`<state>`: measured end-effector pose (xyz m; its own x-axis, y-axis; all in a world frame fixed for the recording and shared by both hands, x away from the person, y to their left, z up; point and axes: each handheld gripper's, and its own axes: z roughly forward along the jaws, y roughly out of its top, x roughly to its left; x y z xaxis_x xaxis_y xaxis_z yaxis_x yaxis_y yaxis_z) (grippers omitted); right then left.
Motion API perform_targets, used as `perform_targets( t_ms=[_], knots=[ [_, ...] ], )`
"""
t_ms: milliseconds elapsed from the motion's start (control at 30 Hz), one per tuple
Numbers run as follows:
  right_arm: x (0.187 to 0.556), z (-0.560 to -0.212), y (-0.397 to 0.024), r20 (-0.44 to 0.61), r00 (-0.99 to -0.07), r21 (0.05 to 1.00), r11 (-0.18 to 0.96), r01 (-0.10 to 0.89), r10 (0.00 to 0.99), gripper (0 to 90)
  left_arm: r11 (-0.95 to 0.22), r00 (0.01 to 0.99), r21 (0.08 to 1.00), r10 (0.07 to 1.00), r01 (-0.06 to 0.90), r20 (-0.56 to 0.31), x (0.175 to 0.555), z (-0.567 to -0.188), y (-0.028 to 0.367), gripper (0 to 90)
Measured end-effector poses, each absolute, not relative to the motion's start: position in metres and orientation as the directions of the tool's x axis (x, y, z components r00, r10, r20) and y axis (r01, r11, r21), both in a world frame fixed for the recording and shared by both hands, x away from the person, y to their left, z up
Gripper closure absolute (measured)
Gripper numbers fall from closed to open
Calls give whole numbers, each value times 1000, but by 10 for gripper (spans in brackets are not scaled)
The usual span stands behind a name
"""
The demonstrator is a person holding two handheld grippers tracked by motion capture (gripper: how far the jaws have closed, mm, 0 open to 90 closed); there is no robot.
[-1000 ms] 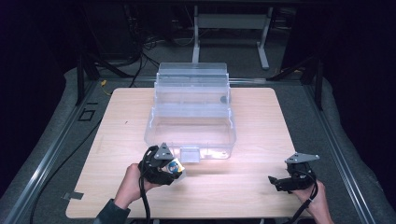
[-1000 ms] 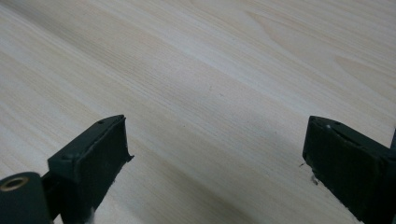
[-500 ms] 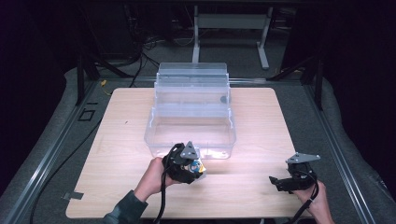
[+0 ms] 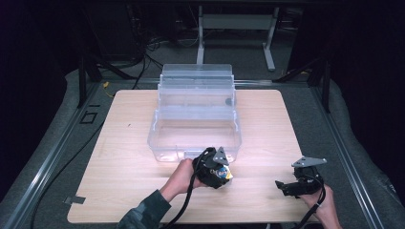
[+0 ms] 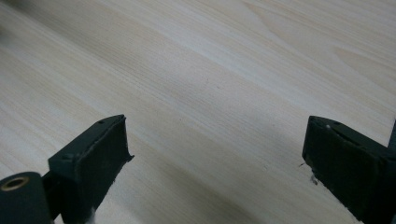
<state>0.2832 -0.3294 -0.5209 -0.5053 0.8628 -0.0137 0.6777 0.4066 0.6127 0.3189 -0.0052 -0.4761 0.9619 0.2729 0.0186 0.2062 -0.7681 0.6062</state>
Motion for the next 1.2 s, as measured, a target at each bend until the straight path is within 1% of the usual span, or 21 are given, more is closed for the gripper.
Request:
perform_targets(
  t_ms=[167, 300, 333, 433, 567, 633, 767, 867, 933, 967, 1033, 1067, 1200],
  knots=[
    [283, -521, -330, -16, -506, 610, 409, 679, 863, 63, -781, 976, 601, 218, 169, 8, 318, -486, -26, 463],
    [283, -521, -330, -15, -499, 621, 399, 674, 866, 63, -783, 981, 603, 194, 154, 2, 320, -491, -36, 463],
    [283, -521, -330, -14, -506, 609, 409, 680, 863, 63, -782, 983, 606, 185, 147, 1, 320, -492, -39, 463],
    [284, -523, -330, -14, -506, 617, 405, 674, 862, 63, -787, 987, 605, 159, 124, 5, 322, -495, -50, 463],
    [284, -522, -330, -18, -510, 599, 418, 683, 860, 64, -796, 991, 596, 134, 105, 6, 323, -500, -66, 463],
    [284, -524, -330, -18, -506, 614, 408, 675, 863, 64, -796, 991, 597, 132, 103, 5, 323, -502, -71, 463],
    [283, -523, -332, -14, -509, 598, 415, 685, 861, 64, -801, 991, 589, 135, 106, 4, 325, -508, -78, 462],
    [283, -524, -332, -17, -503, 610, 408, 679, 864, 64, -795, 990, 596, 138, 114, -6, 326, -508, -78, 461],
    [283, -523, -332, -9, -508, 597, 412, 688, 861, 64, -793, 989, 597, 145, 121, -8, 326, -508, -77, 456],
    [283, -524, -332, -12, -504, 609, 406, 681, 864, 64, -795, 989, 594, 150, 126, -8, 326, -508, -77, 451],
    [283, -523, -332, -8, -507, 595, 412, 691, 862, 64, -785, 987, 605, 162, 136, -13, 325, -506, -75, 394],
    [283, -523, -332, -6, -504, 594, 409, 693, 864, 63, -782, 987, 608, 161, 136, -14, 325, -504, -74, 334],
    [283, -523, -331, 1, -495, 605, 394, 692, 869, 55, -763, 985, 630, 173, 147, -21, 324, -494, -64, 215]
  ],
)
